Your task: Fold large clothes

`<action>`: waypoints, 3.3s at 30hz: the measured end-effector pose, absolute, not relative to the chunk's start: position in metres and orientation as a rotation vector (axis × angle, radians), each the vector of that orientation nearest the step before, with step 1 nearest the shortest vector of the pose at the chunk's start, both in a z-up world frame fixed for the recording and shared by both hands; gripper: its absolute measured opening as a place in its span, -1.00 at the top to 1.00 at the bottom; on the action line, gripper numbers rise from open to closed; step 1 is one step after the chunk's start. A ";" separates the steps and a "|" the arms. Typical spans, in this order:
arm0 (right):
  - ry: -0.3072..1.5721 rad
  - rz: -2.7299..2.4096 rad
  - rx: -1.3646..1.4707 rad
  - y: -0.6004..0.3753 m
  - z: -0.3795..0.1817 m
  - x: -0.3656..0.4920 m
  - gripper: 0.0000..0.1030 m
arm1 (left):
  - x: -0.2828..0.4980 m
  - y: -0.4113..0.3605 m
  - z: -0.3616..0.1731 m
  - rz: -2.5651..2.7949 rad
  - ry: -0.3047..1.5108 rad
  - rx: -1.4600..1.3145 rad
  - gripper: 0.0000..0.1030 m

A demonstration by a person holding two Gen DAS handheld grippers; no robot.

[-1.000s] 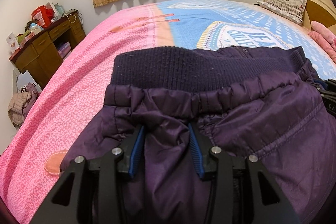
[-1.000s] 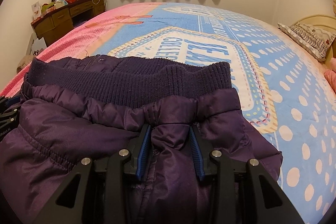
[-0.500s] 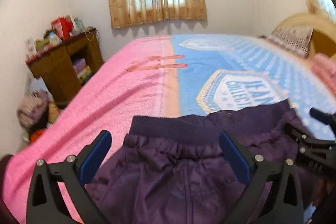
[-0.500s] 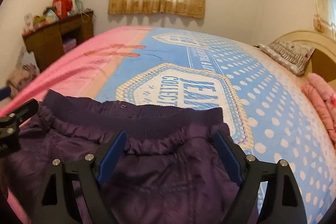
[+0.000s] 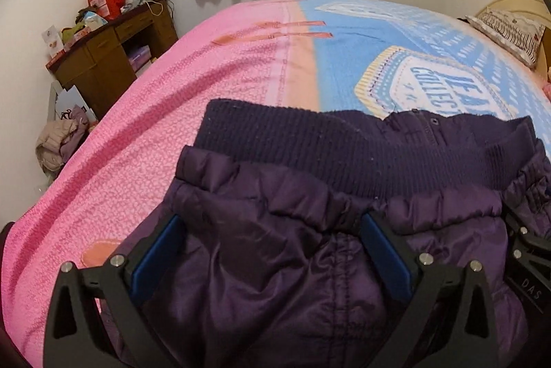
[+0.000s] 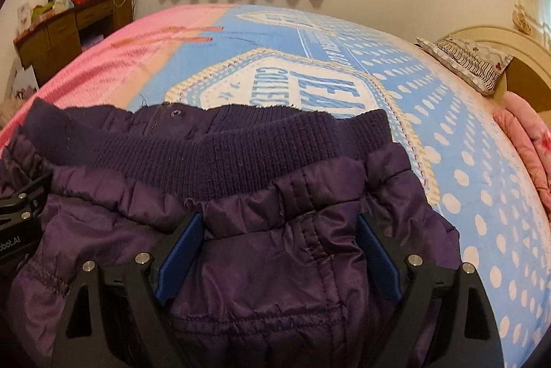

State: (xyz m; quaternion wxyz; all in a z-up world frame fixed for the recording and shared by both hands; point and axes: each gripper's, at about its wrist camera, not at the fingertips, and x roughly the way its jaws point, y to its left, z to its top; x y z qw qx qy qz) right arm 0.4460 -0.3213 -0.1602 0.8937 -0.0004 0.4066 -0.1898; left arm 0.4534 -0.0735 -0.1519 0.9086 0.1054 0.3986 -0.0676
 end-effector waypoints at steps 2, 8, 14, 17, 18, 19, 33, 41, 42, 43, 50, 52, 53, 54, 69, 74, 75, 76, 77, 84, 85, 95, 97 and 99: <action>0.847 -0.393 0.001 -0.321 -0.160 0.445 -0.74 | 0.449 -0.079 -0.154 -0.130 0.816 0.237 -1.00; 0.846 -0.403 -0.015 -0.319 -0.163 0.446 -0.75 | 0.447 -0.078 -0.154 -0.133 0.816 0.229 -1.00; 0.850 -0.411 -0.030 -0.317 -0.164 0.448 -0.76 | 0.448 -0.080 -0.155 -0.130 0.820 0.237 -1.00; 0.849 -0.416 -0.037 -0.314 -0.165 0.449 -0.76 | 0.449 -0.081 -0.157 -0.127 0.825 0.241 -1.00; 0.848 -0.417 -0.038 -0.314 -0.165 0.449 -0.76 | 0.449 -0.082 -0.157 -0.126 0.826 0.244 -1.00; 0.848 -0.422 -0.045 -0.313 -0.165 0.449 -0.76 | 0.449 -0.083 -0.157 -0.123 0.827 0.249 -1.00; 0.853 -0.438 -0.054 -0.312 -0.167 0.450 -0.77 | 0.452 -0.091 -0.160 -0.096 0.838 0.285 -1.00; 0.840 -0.439 -0.046 -0.312 -0.168 0.449 -0.78 | 0.453 -0.091 -0.161 -0.094 0.842 0.286 -1.00; 0.842 -0.439 -0.045 -0.313 -0.167 0.449 -0.78 | 0.453 -0.091 -0.161 -0.093 0.842 0.287 -1.00; 0.843 -0.438 -0.044 -0.313 -0.167 0.449 -0.78 | 0.453 -0.091 -0.161 -0.093 0.841 0.288 -1.00; 0.916 -0.326 -0.026 -0.319 -0.146 0.436 -0.79 | 0.440 -0.068 -0.136 -0.162 0.860 0.221 -1.00; 0.866 -0.317 -0.020 -0.316 -0.130 0.413 -0.79 | 0.422 -0.039 -0.110 -0.218 0.806 0.151 -1.00; 0.822 -0.319 -0.023 -0.309 -0.123 0.400 -0.79 | 0.414 -0.025 -0.100 -0.244 0.773 0.128 -1.00; 0.791 -0.304 -0.032 -0.301 -0.117 0.387 -0.79 | 0.407 -0.011 -0.092 -0.269 0.743 0.110 -1.00; 0.563 0.123 -0.504 -0.066 -0.140 0.304 -0.79 | 0.474 0.088 -0.143 -0.538 0.955 -0.242 -1.00; 0.542 0.136 -0.649 -0.028 -0.164 0.319 -0.79 | 0.498 0.047 -0.147 -0.674 1.001 -0.147 -1.00; 0.540 0.131 -0.667 -0.024 -0.167 0.322 -0.79 | 0.503 0.044 -0.149 -0.679 1.007 -0.129 -1.00; 0.539 0.123 -0.680 -0.023 -0.169 0.325 -0.79 | 0.509 0.040 -0.153 -0.681 1.015 -0.113 -1.00; 0.536 0.122 -0.695 -0.020 -0.172 0.331 -0.79 | 0.516 0.037 -0.157 -0.694 1.034 -0.108 -1.00; 0.548 0.147 -0.740 -0.014 -0.189 0.339 -0.39 | 0.532 0.041 -0.181 -0.861 1.158 -0.245 -0.48; 0.544 0.150 -0.735 -0.014 -0.188 0.336 -0.23 | 0.529 0.038 -0.181 -0.882 1.163 -0.236 -0.07; 0.584 0.274 -0.639 -0.015 -0.156 0.287 0.45 | 0.476 0.068 -0.140 -0.871 1.063 -0.288 0.64; 0.568 0.315 -0.608 -0.009 -0.148 0.269 0.47 | 0.461 0.085 -0.130 -0.850 1.056 -0.312 0.66; 0.545 0.367 -0.568 -0.003 -0.139 0.253 0.47 | 0.443 0.102 -0.119 -0.836 1.035 -0.313 0.66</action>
